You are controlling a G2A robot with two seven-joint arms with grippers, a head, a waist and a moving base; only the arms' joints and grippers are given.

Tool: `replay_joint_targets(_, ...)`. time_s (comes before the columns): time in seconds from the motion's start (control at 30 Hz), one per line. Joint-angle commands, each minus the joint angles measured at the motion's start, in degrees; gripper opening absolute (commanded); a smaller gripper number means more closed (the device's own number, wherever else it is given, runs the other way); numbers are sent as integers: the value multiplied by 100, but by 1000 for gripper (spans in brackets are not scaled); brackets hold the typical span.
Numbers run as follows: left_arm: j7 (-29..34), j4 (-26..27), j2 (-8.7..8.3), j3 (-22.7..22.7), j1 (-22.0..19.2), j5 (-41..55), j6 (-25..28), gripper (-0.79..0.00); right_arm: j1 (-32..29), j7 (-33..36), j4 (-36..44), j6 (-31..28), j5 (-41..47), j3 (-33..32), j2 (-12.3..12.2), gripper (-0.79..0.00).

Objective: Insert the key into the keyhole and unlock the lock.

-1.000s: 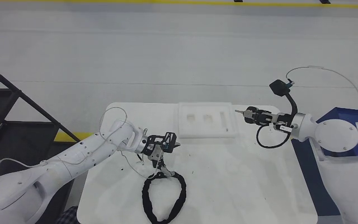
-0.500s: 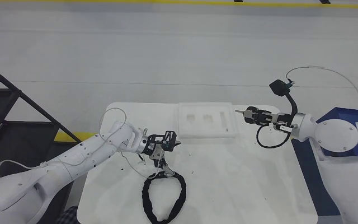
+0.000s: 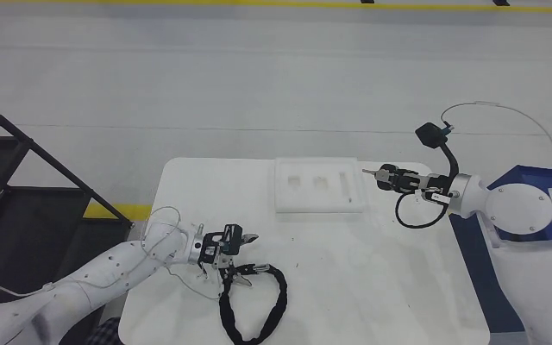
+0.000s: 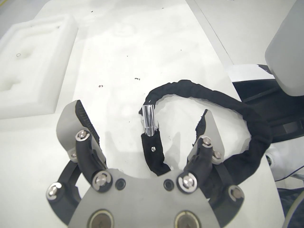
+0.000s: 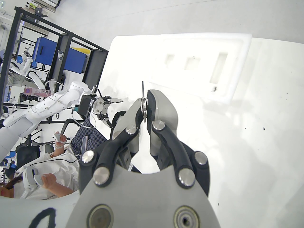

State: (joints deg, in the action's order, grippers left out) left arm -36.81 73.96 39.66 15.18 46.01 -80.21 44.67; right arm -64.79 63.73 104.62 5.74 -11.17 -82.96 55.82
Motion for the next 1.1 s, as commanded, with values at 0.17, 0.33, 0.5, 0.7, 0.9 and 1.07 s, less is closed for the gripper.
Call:
replay_joint_targets(0.17, -167, -124, 77, 41, 236, -436, -505, 0, 0, 0, 0, 0, 0, 0, 0, -785)
replay_joint_targets(0.33, 125, -154, 214, 76, 289, -474, -519, 0, 0, 0, 0, 0, 0, 0, 0, -785)
replay_joint_targets(0.5, 367, -165, 319, 128, 318, -556, -555, 0, 0, 0, 0, 0, 0, 0, 0, -785)
replay_joint_targets(0.7, 363, -276, 398, 197, 408, -659, -629, -145, 0, 0, 0, 0, 0, 0, 0, -785)
replay_joint_targets(0.9, 366, -409, 460, 269, 484, -732, -603, -486, 0, 0, 0, 0, 0, 0, 0, -785)
replay_joint_targets(1.07, 516, -452, 527, 329, 521, -732, -594, -785, 0, 0, 0, 0, 0, 0, 0, -785)
